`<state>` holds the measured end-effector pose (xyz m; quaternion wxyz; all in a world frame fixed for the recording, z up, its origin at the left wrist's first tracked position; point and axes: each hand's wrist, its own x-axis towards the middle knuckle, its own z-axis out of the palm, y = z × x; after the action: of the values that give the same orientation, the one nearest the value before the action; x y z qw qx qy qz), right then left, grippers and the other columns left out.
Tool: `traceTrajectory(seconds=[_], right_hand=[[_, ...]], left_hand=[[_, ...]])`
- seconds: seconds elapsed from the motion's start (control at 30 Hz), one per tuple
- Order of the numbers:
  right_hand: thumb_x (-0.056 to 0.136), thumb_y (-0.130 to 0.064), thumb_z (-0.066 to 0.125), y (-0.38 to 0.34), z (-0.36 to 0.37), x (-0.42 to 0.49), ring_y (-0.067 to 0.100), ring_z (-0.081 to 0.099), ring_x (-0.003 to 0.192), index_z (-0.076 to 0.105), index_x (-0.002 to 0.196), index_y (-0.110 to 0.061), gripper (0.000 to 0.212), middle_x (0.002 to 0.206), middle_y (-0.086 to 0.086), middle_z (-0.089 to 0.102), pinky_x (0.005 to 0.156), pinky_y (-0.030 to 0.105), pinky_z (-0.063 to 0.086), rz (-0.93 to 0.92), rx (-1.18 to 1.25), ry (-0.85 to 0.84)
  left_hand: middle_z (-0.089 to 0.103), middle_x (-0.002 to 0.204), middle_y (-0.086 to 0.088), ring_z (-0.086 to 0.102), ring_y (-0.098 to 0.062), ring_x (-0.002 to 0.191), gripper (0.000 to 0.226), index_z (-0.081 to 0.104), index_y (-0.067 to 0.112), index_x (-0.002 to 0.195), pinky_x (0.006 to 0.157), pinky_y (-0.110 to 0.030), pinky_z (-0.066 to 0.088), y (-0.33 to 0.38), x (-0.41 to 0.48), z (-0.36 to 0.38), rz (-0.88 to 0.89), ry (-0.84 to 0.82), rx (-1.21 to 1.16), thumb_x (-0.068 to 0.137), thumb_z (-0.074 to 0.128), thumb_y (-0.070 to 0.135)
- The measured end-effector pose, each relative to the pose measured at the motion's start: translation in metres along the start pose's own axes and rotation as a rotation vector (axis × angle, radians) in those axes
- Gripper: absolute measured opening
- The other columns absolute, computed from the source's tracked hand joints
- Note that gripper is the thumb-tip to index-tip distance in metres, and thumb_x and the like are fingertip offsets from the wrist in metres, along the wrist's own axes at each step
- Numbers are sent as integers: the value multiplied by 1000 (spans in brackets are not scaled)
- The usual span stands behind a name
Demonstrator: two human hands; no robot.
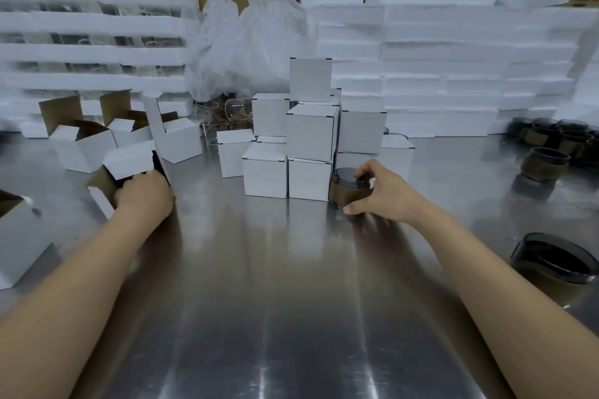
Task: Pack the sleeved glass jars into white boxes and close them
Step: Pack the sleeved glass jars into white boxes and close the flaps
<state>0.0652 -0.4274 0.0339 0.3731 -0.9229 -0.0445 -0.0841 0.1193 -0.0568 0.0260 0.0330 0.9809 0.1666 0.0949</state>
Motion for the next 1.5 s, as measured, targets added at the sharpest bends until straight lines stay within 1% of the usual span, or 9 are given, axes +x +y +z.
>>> traceTrajectory(seconds=[0.13,0.27,0.6,0.77,0.9,1.0,1.13,1.27,1.5], right_hand=[[67,-30,85,-3,-4,-1,12,54,86,48,112,-23,59,100,-7,51,70,22,43,48,111,10],[75,-23,79,-7,-6,-2,13,58,84,44,117,-21,55,103,-3,51,79,35,54,47,319,15],[83,-22,72,-13,-7,-4,21,62,101,43,127,-33,54,121,-1,52,78,30,56,-133,452,70],[83,-7,68,-24,-4,-12,30,66,97,43,128,-22,53,124,14,54,75,30,55,-242,585,-4],[71,-14,66,-34,1,-18,13,67,86,44,126,-15,59,116,8,56,80,33,58,-260,633,-83],[76,-7,67,-33,3,-18,21,68,91,44,124,-10,53,118,11,55,84,36,57,-240,632,-161],[76,-10,68,-27,8,-17,25,67,98,47,117,-12,46,120,12,54,94,43,53,-217,550,-224],[69,-25,76,-27,14,-17,20,67,102,49,113,-22,51,119,1,55,101,47,47,-224,468,-226],[67,-8,86,-25,10,-15,20,70,93,46,127,-23,74,124,0,53,89,36,55,-264,424,-183]], left_hand=[[60,90,-21,60,-38,84,9,45,4,94,64,-35,40,3,-7,-18,102,216,-4,88,53,2],[51,63,-12,40,-25,57,8,52,5,83,68,-34,32,11,-12,-35,240,434,-38,77,57,7],[58,103,-15,50,-36,100,23,73,1,86,70,-43,43,26,-24,-29,593,571,-217,79,56,-14],[63,108,-15,53,-37,105,41,70,3,95,99,-40,30,42,-41,-32,604,890,-389,69,45,-17],[55,120,-11,53,-24,108,32,61,4,118,95,-33,40,82,-80,-28,904,584,-798,90,49,15],[42,141,-4,50,-20,117,75,40,11,142,99,-36,39,110,-114,-5,972,405,-659,82,58,53],[42,136,-6,52,-15,104,80,37,9,143,94,-37,47,120,-114,9,965,350,-761,78,77,32],[44,123,11,46,11,99,70,47,19,138,90,-6,36,110,-102,12,979,308,-858,76,79,25],[51,122,21,59,0,99,68,47,40,126,89,-11,43,114,-98,15,884,218,-1102,72,83,23]])
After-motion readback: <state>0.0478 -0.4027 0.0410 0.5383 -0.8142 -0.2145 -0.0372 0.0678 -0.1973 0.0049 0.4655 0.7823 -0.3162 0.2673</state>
